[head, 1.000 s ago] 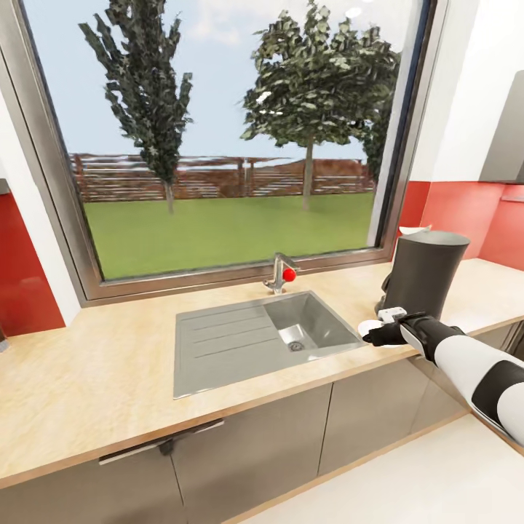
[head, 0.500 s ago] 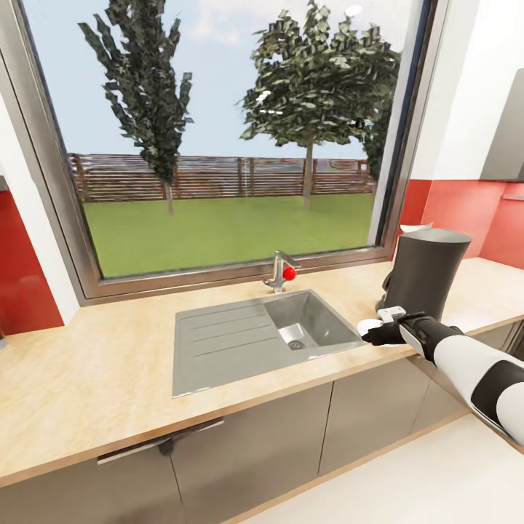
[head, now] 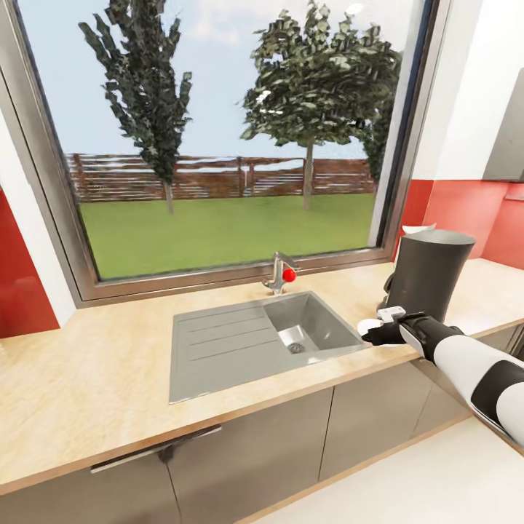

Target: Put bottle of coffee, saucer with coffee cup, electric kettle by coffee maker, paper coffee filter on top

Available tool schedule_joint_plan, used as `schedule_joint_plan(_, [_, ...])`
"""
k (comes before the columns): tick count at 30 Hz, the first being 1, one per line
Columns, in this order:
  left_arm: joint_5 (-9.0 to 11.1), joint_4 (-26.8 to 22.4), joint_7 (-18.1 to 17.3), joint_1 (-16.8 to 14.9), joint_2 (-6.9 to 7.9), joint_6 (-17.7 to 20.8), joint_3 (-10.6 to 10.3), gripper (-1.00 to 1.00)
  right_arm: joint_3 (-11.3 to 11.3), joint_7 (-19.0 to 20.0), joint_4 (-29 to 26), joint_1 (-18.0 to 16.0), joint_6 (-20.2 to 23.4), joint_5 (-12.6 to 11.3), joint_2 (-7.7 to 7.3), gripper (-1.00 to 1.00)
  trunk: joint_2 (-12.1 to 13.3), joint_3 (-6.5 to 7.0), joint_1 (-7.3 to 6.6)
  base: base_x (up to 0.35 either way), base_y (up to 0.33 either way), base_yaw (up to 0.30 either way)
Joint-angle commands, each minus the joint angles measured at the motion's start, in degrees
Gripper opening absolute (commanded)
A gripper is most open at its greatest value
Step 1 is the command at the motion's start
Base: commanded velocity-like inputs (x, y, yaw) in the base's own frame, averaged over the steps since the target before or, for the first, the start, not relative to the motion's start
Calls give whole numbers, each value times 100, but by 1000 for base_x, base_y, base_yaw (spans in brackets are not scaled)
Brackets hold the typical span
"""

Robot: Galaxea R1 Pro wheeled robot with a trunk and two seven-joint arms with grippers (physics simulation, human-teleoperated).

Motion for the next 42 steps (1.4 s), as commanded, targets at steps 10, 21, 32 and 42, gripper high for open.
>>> schedule_joint_plan(10, [49,6,-59,1,-7,12,17,100,-51,18,12,-4,29,56,-12,-100,-7,-8,2,2,-143,0])
schedule_joint_plan(21, [49,6,-59,1,-12,13,15,100,-51,22,10,-4,-19,56,-8,-100,-7,-8,2,0,-28,0])
schedule_joint_plan(32, [49,6,-59,1,-10,32,15,100,-47,20,5,-4,-22,56,10,-100,-7,-8,2,63,-54,0])
schedule_joint_plan(42, [49,6,-59,1,-15,39,13,100,-42,12,6,-4,-22,56,12,-100,-7,-8,2,27,-22,0])
